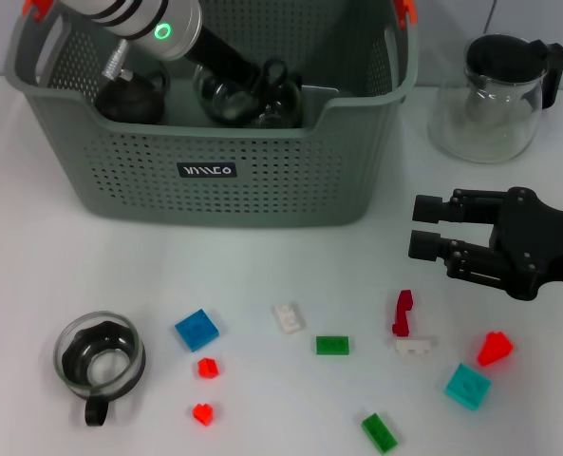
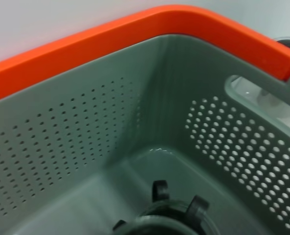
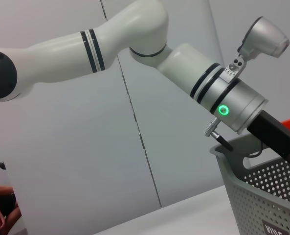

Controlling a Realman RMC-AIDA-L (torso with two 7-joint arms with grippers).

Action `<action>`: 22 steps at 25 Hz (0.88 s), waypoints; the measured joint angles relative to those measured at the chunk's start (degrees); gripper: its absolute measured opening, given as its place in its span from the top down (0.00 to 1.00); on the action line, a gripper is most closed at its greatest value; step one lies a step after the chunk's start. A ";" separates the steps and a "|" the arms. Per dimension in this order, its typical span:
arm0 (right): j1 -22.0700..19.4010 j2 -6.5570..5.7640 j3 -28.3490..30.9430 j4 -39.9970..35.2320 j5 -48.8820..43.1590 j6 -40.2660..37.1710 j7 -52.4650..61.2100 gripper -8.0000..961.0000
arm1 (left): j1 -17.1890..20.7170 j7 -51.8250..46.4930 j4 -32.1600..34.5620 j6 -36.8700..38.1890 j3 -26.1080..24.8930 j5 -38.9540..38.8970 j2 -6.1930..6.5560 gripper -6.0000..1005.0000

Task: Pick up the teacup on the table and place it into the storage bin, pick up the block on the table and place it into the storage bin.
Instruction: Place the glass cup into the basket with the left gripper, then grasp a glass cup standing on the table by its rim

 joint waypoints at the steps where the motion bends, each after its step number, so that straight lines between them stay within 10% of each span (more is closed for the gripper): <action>1: 0.00 0.01 0.03 -0.01 0.00 -0.07 0.00 0.48 | -0.13 -0.32 -0.19 -0.19 0.00 0.27 -0.01 0.92; 16: 0.04 -0.02 0.14 -0.01 0.00 0.03 0.00 0.48 | 2.89 0.78 7.98 4.02 -4.67 -4.97 -0.15 0.49; 22: -0.02 -0.02 0.14 -0.01 -0.01 0.09 0.00 0.48 | 13.35 12.28 17.66 22.40 -19.82 -32.92 1.07 0.50</action>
